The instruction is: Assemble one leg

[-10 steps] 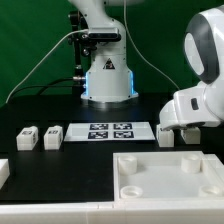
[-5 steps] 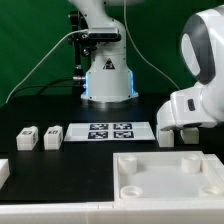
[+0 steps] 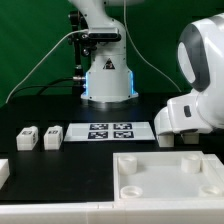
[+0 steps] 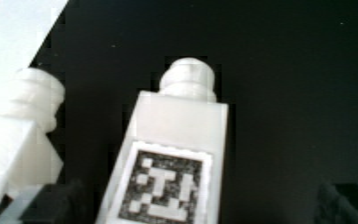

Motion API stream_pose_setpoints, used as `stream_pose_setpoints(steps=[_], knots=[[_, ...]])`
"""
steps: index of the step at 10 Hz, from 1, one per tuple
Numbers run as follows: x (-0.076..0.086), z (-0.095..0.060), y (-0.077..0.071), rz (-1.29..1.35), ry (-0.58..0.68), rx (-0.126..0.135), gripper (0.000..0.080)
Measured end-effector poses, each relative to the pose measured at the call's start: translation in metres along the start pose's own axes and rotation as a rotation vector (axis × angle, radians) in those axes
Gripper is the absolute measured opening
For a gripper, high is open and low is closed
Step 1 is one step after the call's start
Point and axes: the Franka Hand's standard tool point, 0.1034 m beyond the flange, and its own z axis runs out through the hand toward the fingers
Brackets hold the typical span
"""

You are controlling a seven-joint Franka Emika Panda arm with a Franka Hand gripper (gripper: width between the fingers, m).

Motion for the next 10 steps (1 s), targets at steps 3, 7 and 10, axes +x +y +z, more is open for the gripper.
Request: stream_pose_setpoints(steps=[3,7,10], knots=[[-0.0001,0.0001,-0.0003,-0.001,0.0,-0.001,0.0525],[-0.0002,0.0002,-0.0003,-0.001,-0.001,-0.001,0.029],[-0.0002,0.0002,-0.0003,-0.001,-0.001,-0.001,0.029]])
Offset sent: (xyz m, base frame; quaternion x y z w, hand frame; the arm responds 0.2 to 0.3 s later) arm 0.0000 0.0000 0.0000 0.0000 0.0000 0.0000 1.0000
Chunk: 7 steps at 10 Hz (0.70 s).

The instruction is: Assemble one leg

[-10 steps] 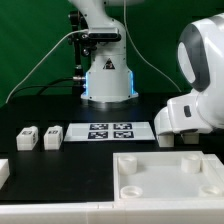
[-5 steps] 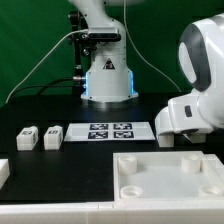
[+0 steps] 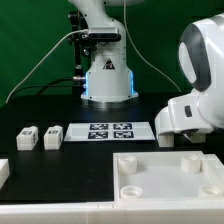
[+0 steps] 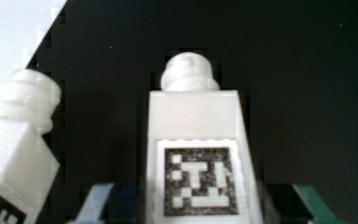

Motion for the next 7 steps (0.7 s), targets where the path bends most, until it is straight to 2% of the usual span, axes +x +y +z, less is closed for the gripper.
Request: stream_pose_setpoints(steps=[3,5,7], knots=[[0.0,-0.003,0.001,-0.001,-0.003,0.001,0.0291],[0.004,-0.035,0.006,-0.005,0.018,0.009,0.0291],[-0.005,-0.069,0.015,-0.019,0.05,0.019,0.0291]])
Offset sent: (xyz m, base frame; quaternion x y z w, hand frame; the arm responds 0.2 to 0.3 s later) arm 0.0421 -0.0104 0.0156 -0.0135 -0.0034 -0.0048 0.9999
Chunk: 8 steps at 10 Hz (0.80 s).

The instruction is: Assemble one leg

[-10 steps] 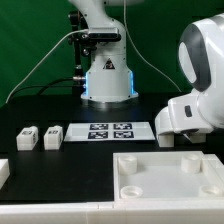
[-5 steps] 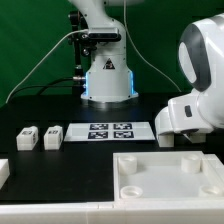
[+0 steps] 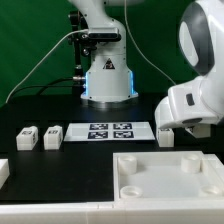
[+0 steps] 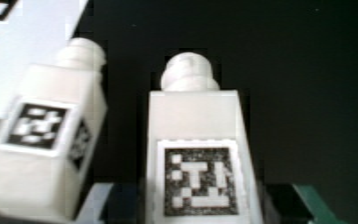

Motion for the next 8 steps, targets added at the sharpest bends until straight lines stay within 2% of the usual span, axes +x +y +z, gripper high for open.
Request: stream_pose_setpoints(steps=[1,2,3,5,6,7,8], knots=[[0.002,-0.018,0.004,-0.017,0.071,0.009,0.0291],[0.0,-0.044,0.012,-0.031,0.206,0.016,0.0292],[-0.009,-0.067,0.024,-0.035,0.321,0.017,0.0292],[-0.023,-0.107,0.047,-0.029,0.457,0.024,0.0292],[-0.027,-0.126,0.052,-0.014,0.552,0.023,0.0292],[-0.036,-0.153,0.052,-0.007,0.666,0.014,0.0292],[-0.035,-0.169,0.048,-0.008,0.778,0.008,0.0292]])
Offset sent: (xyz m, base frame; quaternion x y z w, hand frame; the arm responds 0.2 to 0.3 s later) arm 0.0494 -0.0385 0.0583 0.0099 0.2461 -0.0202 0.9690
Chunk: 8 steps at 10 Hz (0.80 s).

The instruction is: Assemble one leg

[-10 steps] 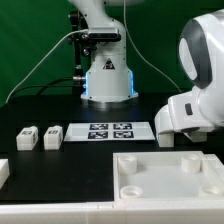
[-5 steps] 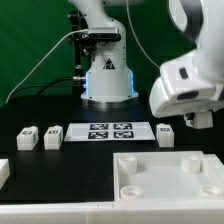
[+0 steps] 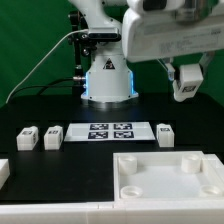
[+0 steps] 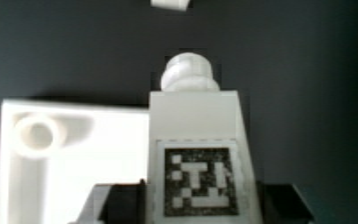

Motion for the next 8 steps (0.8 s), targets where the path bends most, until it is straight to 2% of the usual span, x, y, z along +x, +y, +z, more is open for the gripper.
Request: stream_pose_setpoints(steps=[1,2,3,5,7,8], knots=[[0.003,0.002,0.002,-0.003,0.132,-0.008,0.0292],[-0.002,0.005,0.004,-0.005,0.217,-0.015,0.0292],[0.0,0.004,0.004,-0.009,0.314,-0.017,0.0292],[0.002,0.006,0.005,-0.013,0.443,-0.017,0.0292],[0.0,0.011,0.006,-0.013,0.424,-0.017,0.0292],[0.014,0.021,0.006,-0.042,0.436,-0.023,0.0292]])
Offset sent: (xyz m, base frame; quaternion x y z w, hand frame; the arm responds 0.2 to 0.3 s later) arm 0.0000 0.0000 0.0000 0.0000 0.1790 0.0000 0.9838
